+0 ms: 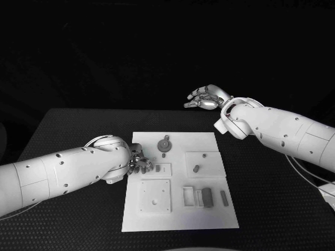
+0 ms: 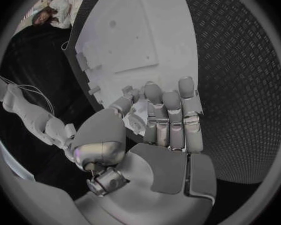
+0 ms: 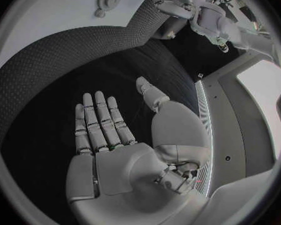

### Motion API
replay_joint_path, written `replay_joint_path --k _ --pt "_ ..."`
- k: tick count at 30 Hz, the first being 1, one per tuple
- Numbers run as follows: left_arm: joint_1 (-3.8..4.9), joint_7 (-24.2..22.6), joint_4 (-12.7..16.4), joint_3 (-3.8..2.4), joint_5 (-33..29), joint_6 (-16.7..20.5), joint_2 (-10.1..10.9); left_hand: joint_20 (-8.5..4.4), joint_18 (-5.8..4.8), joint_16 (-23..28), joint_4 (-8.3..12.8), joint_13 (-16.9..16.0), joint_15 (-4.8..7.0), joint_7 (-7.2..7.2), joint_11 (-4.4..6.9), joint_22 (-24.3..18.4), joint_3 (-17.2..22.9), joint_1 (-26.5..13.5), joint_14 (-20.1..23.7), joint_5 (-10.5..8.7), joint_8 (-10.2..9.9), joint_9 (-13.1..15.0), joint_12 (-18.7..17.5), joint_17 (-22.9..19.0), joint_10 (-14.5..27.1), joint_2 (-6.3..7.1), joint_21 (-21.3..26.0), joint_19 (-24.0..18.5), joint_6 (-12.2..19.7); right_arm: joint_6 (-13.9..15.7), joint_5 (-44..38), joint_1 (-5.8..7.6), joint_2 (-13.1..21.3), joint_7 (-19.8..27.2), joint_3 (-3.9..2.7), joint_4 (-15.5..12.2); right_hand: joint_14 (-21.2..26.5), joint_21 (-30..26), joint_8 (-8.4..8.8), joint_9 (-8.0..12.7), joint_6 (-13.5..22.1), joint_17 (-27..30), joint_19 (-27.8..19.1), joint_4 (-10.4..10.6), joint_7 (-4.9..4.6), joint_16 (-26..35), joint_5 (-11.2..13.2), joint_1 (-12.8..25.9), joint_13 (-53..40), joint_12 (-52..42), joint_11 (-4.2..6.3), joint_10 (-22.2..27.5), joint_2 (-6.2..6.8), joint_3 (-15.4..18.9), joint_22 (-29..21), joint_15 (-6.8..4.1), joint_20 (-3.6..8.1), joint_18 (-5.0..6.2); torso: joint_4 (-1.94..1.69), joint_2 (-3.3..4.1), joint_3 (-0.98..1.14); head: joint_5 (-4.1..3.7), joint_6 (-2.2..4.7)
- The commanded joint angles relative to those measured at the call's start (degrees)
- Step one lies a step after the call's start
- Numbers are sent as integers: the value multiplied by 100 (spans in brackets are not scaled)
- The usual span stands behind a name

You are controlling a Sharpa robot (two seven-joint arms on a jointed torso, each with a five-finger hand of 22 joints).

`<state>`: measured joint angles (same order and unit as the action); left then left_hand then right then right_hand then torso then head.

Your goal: Assemble the parts on the task board

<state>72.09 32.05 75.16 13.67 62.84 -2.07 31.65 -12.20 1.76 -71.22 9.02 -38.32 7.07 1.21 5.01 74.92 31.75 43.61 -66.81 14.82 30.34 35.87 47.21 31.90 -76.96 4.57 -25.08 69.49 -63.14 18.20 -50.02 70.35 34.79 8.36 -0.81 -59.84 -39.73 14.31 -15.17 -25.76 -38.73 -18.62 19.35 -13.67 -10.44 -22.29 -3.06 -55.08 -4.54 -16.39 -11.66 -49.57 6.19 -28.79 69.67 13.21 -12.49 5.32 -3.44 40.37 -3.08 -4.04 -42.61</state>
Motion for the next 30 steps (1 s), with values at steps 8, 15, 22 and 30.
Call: replay_joint_path --k 8,15,22,30 --pt "1 -92 59 -12 -211 334 156 -52 -34 -110 -612 72 28 12 -21 98 114 -13 110 -1150 12 -12 79 -154 88 581 93 -54 113 -2 -9 -33 17 47 -3 -5 42 -28 -28 7 39 5 -38 40 -374 29 20 -24 6 20 -15 -31 49 -1 6 3 15 -71 2 2 -5 -36 -7" --pt "9 -234 -85 -141 -877 709 168 122 -140 139 -706 269 -180 358 -341 25 -214 84 768 -1189 -142 -65 -194 -351 775 711 468 -629 1012 66 -7 -43 17 56 -3 -2 42 -28 -28 7 39 5 -38 40 -374 29 20 -24 6 20 -15 -31 49 -1 6 3 15 -71 -10 -6 -5 -50 -14" --pt "22 -569 -126 -299 -1575 1004 278 317 -151 455 -335 625 -378 560 -554 -201 -843 23 1165 -1120 -224 -233 -509 -679 1218 434 917 -969 1538 48 24 -46 27 55 -3 -7 42 -28 -28 7 39 5 -38 40 -374 29 20 -24 6 20 -15 -31 49 -1 6 3 15 -71 -1 -3 1 -53 6" --pt "60 -2145 -63 -330 -1317 1834 291 687 -138 1043 405 1187 -763 714 -751 -526 -808 558 1535 -569 -99 -444 -1133 -1116 1601 34 1456 -1336 1615 23 29 -48 26 61 -3 9 42 -28 -28 7 39 5 -38 40 -374 29 20 -24 6 20 -15 -31 49 -1 6 3 15 -71 -8 2 3 -58 43"
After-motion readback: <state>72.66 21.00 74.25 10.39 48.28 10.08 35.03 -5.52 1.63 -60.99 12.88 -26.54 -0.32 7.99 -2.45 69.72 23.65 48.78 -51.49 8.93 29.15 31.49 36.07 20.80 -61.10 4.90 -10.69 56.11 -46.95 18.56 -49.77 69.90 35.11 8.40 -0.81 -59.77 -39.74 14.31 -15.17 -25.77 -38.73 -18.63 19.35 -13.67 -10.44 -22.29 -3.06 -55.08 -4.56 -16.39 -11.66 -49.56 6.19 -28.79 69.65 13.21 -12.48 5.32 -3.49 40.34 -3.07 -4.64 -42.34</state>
